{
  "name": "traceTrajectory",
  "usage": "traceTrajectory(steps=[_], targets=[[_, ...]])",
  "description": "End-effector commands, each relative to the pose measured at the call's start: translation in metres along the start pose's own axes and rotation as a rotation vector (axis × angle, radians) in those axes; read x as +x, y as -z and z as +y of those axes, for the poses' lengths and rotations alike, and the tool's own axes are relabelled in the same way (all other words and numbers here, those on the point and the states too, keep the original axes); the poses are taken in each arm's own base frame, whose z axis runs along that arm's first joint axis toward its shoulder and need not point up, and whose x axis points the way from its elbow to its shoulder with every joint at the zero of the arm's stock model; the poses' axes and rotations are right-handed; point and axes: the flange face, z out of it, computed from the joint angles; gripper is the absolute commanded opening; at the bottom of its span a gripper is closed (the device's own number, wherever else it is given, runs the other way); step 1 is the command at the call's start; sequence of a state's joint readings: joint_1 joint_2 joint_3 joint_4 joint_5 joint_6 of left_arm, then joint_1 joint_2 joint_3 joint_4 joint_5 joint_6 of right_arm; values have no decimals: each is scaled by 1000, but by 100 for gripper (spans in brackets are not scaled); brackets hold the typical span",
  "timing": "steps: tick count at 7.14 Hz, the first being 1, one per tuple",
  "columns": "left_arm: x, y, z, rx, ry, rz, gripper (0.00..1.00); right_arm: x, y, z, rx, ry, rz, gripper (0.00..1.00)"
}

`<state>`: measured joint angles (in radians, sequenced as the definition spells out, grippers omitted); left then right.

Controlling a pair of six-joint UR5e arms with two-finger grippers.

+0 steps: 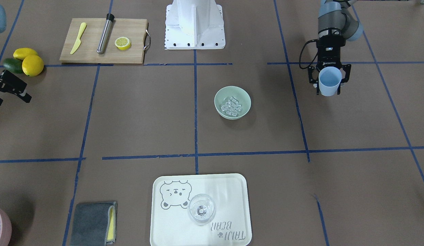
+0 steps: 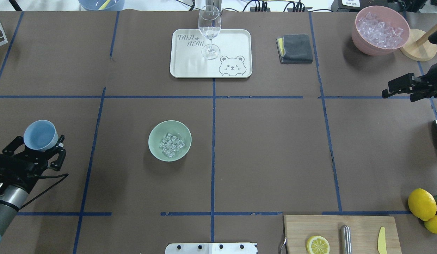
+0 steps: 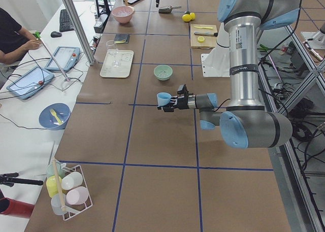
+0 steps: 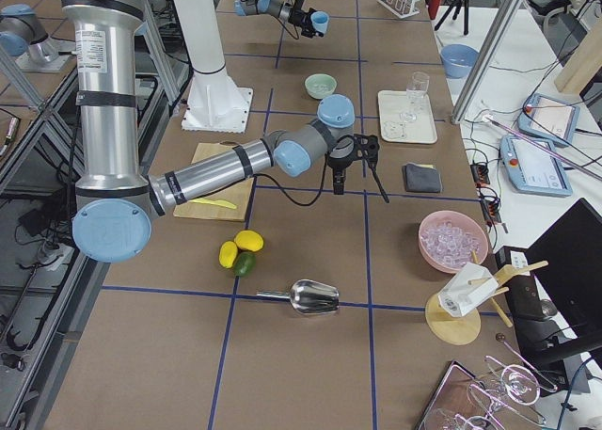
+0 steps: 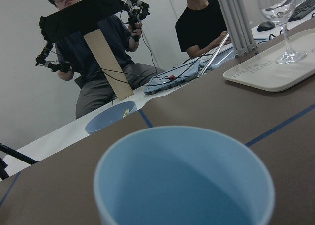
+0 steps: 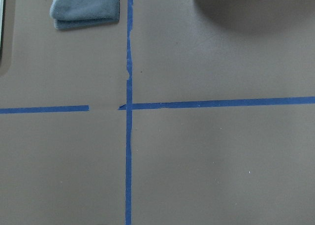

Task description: Pour ice into bowl

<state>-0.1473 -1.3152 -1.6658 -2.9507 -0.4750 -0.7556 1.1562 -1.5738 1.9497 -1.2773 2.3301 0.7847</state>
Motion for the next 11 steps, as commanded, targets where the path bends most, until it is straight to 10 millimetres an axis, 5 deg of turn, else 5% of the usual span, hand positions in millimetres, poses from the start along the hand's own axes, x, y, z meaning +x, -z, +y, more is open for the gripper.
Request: traceTrajectory(steps=[1, 6, 7, 11], targets=[[-41, 2, 35, -20, -25, -36, 0, -7, 7, 3, 9, 7, -9, 100], [-50, 5, 49, -43, 438, 44, 0, -5, 5, 2, 5, 3, -6, 100], [-65, 3, 73, -59, 391, 24, 0, -4, 4, 1, 5, 1, -3, 100], [-46, -7, 84, -59, 400, 24, 0, -5, 4, 2, 5, 2, -4, 100]])
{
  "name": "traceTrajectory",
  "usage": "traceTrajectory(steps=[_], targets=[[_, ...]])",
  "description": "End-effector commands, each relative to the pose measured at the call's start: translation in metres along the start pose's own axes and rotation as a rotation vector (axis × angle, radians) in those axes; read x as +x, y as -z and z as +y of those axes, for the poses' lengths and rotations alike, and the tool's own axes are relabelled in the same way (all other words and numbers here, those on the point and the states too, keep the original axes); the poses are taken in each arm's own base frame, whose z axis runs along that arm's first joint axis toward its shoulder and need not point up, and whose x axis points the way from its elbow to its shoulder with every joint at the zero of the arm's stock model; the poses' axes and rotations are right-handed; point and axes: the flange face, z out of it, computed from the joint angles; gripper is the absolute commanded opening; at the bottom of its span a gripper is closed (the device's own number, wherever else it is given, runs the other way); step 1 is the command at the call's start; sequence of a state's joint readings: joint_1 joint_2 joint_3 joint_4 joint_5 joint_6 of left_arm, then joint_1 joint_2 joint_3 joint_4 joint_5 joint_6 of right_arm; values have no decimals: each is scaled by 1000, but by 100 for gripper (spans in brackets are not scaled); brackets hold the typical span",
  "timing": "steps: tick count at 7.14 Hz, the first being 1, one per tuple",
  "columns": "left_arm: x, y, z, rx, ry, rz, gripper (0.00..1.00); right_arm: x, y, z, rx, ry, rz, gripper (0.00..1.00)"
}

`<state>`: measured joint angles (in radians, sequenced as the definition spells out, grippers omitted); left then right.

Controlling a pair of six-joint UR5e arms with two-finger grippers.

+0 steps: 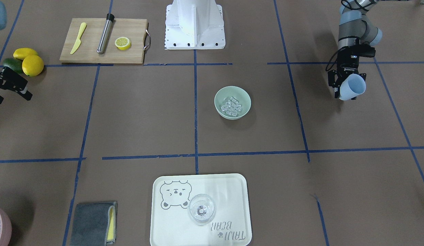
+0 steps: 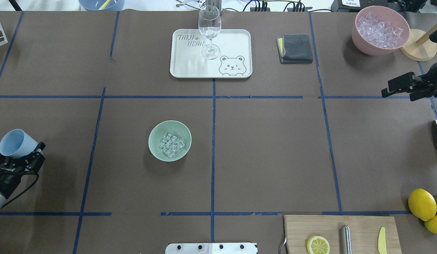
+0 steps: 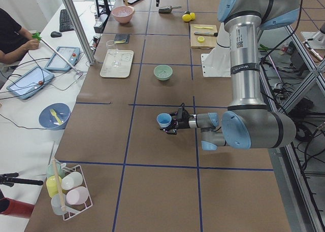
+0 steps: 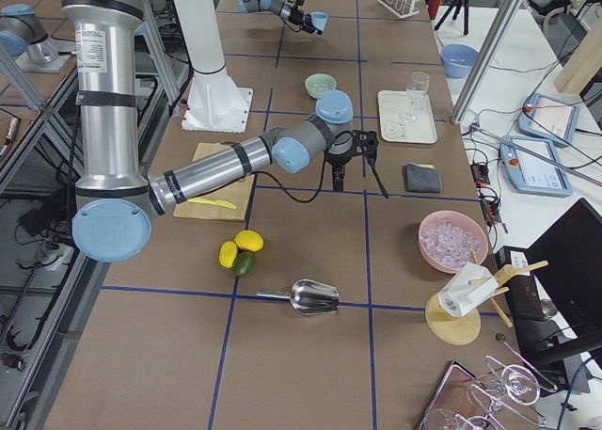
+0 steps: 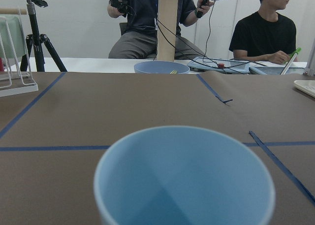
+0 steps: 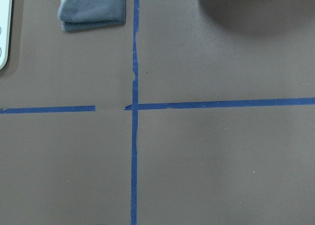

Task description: Pour ice into bowl

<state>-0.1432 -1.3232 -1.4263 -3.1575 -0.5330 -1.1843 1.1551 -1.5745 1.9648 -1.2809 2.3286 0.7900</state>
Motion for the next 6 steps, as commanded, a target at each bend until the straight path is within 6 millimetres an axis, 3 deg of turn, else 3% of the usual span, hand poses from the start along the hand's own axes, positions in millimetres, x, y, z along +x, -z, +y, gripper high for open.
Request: traceTrajectory(steps=[1, 2, 4, 6], targets=[[-2, -5, 6, 1, -15, -10, 0, 1, -1, 0, 0, -1, 3, 100], [-4, -9, 6, 8, -15, -19, 0, 1, -1, 0, 0, -1, 3, 100], [6, -36, 5, 43, -16, -58, 0, 1, -3, -1, -2, -1, 4, 100], [-2, -41, 6, 43, -37, -79, 0, 1, -4, -1, -4, -1, 5, 100]])
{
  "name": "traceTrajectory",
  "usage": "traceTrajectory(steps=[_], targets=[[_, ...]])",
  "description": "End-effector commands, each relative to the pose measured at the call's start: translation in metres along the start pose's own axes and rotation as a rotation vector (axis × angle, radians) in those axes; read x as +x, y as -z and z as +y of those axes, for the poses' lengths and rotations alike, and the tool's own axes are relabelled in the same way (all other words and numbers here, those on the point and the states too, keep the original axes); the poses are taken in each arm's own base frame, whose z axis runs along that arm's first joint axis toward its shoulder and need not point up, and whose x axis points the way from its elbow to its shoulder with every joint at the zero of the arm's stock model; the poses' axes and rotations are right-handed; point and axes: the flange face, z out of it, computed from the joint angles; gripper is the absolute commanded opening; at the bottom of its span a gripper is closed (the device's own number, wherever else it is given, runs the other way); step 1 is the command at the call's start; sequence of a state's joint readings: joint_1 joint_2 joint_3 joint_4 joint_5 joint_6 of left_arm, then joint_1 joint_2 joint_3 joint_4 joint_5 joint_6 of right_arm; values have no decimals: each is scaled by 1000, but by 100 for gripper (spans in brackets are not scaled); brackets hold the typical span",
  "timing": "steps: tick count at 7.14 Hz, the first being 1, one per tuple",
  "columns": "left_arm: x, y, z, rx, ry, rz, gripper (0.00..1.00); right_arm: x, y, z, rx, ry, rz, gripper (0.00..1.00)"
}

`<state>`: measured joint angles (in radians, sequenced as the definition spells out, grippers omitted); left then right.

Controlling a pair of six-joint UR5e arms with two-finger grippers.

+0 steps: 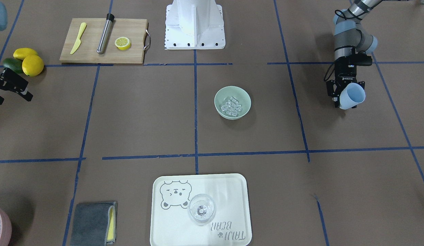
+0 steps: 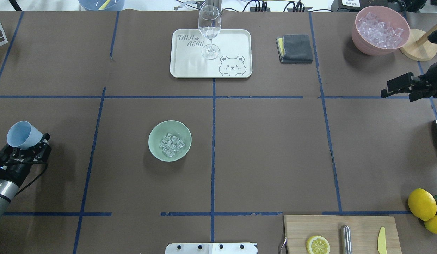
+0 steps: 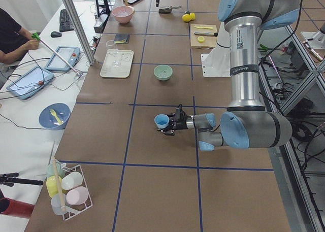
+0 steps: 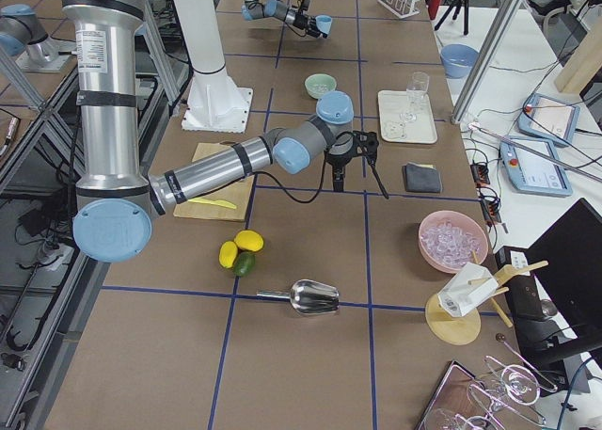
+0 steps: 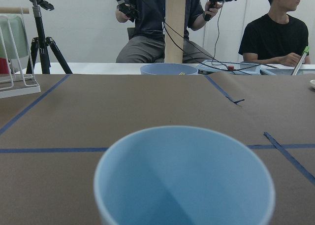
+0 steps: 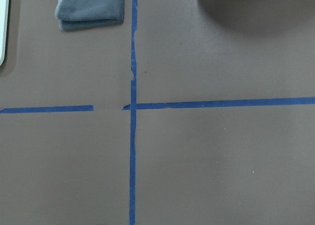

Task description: Pour ice into bowl

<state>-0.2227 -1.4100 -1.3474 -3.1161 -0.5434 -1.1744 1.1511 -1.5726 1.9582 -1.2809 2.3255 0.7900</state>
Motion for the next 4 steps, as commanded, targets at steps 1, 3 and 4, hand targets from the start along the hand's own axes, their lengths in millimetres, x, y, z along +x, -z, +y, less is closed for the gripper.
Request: traceTrajectory(steps=[1, 3, 4], targets=[[-4, -6, 2, -5, -14, -13, 0, 0, 0, 0, -1, 0, 0, 100], [0, -14, 3, -30, -23, -20, 0, -2, 0, -1, 1, 2, -1, 100], [2, -17, 3, -28, -18, -22, 0, -3, 1, -2, 4, 3, -3, 100]])
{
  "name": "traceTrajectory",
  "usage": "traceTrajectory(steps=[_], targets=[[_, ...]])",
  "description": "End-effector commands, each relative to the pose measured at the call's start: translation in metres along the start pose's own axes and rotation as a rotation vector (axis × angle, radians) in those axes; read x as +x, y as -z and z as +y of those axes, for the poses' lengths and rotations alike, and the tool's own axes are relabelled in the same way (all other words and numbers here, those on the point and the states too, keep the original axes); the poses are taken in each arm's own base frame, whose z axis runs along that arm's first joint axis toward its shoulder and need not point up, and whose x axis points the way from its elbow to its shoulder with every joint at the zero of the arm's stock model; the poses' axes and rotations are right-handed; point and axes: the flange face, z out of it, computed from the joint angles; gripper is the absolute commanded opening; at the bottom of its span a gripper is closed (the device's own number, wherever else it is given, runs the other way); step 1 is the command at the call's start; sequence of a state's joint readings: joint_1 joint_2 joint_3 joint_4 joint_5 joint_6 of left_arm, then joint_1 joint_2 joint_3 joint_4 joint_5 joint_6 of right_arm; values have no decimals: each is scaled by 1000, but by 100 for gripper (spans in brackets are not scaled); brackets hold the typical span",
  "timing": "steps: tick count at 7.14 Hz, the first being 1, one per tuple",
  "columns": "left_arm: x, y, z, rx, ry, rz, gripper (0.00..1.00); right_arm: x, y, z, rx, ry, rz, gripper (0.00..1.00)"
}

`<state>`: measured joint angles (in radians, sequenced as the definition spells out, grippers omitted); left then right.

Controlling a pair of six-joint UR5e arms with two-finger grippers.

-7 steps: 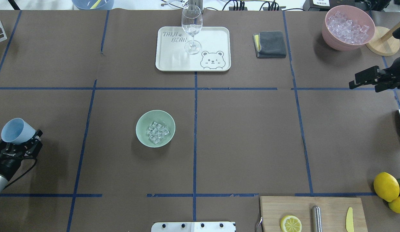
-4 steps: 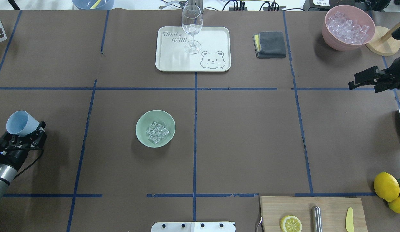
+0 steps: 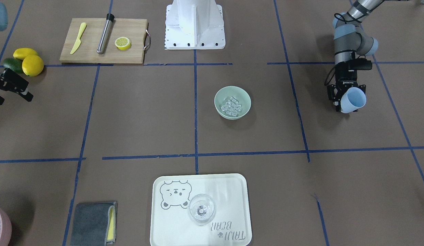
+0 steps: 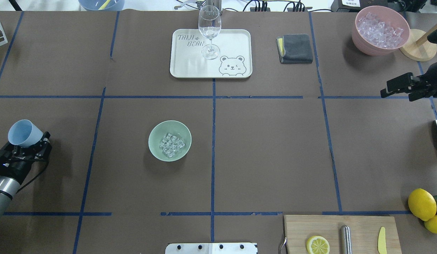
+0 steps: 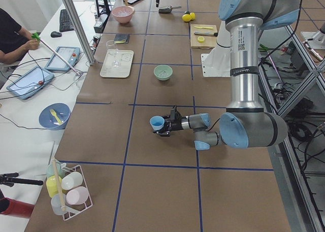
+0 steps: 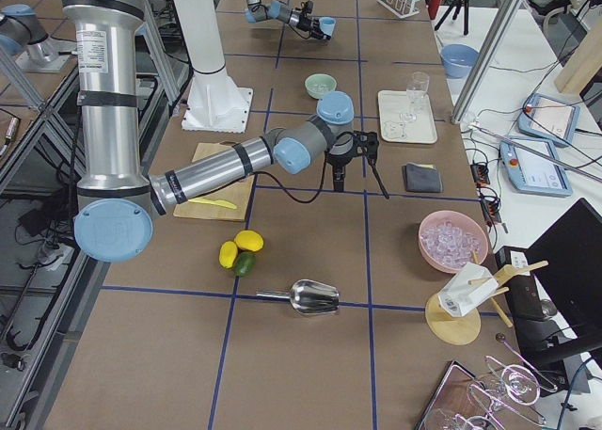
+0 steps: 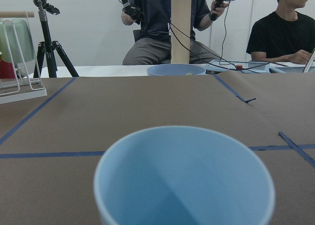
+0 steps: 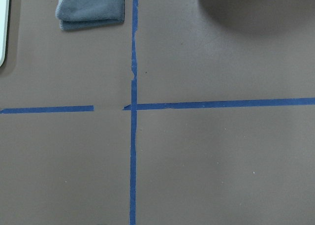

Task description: Pour ice into bowl

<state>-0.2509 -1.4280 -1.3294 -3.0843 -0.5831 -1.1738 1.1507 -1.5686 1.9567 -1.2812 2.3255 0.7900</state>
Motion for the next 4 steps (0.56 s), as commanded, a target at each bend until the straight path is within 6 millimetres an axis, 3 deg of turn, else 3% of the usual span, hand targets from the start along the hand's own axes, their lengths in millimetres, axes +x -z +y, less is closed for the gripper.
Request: traceTrajectory(steps=[1, 2, 4], targets=[[2, -5, 0, -5, 4, -3, 0, -1, 0, -1, 2, 1, 0, 100], [5, -6, 0, -9, 8, 0, 0, -1, 1, -1, 7, 2, 4, 100], [9, -8, 2, -10, 9, 2, 33, -1, 0, -2, 6, 1, 4, 100]])
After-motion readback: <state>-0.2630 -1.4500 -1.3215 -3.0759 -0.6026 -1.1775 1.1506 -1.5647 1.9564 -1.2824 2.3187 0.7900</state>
